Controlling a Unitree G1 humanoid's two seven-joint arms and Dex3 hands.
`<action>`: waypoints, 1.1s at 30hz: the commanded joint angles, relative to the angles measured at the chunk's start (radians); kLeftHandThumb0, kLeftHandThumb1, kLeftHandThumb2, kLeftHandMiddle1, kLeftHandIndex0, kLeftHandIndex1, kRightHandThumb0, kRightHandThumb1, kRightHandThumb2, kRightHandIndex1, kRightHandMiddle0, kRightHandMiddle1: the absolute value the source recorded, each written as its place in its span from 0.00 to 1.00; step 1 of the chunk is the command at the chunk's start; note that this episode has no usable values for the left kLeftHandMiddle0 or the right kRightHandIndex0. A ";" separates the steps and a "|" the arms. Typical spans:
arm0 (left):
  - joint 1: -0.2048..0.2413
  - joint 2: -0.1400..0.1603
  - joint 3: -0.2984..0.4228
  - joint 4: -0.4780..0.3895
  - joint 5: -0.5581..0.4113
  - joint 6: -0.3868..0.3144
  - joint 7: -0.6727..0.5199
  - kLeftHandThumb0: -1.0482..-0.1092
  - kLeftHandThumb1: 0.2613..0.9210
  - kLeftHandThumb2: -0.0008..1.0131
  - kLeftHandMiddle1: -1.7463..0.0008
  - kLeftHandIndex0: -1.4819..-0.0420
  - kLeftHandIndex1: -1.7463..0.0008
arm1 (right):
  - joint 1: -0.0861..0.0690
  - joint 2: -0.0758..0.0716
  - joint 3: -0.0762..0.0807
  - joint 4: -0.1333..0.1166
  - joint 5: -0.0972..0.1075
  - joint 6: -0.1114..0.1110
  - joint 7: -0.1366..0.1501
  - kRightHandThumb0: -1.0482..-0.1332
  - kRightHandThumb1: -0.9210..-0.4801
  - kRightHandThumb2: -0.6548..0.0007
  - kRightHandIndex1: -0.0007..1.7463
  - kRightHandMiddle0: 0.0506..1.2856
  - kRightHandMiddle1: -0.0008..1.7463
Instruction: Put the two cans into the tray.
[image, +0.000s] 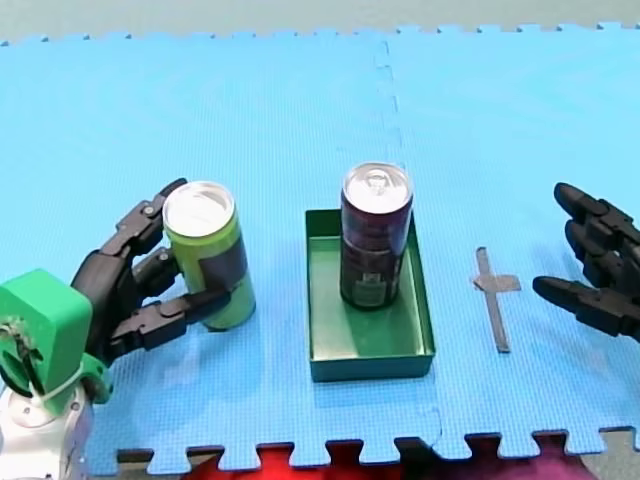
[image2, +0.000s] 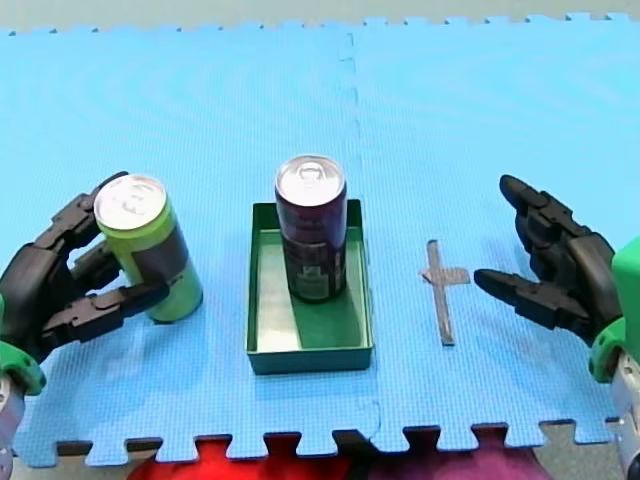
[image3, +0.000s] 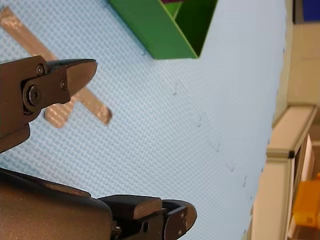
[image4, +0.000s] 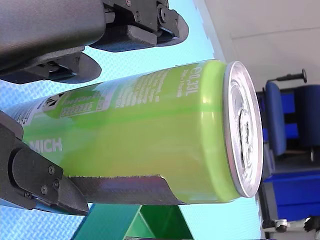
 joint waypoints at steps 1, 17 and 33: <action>-0.009 0.003 0.005 0.006 -0.006 0.003 -0.003 0.00 0.71 0.00 1.00 0.90 1.00 | -0.005 -0.005 -0.002 -0.002 0.001 -0.006 -0.001 0.00 0.00 0.90 0.00 0.15 0.00; -0.031 -0.014 0.011 0.009 -0.022 0.039 -0.026 0.07 0.59 0.00 1.00 0.89 1.00 | -0.003 -0.005 -0.004 -0.002 0.000 -0.014 -0.006 0.00 0.00 0.90 0.00 0.15 0.00; -0.029 -0.011 -0.014 0.003 0.009 0.031 -0.029 0.07 0.61 0.00 1.00 0.88 1.00 | -0.012 -0.010 -0.015 0.020 0.004 -0.021 0.003 0.00 0.00 0.89 0.00 0.15 0.00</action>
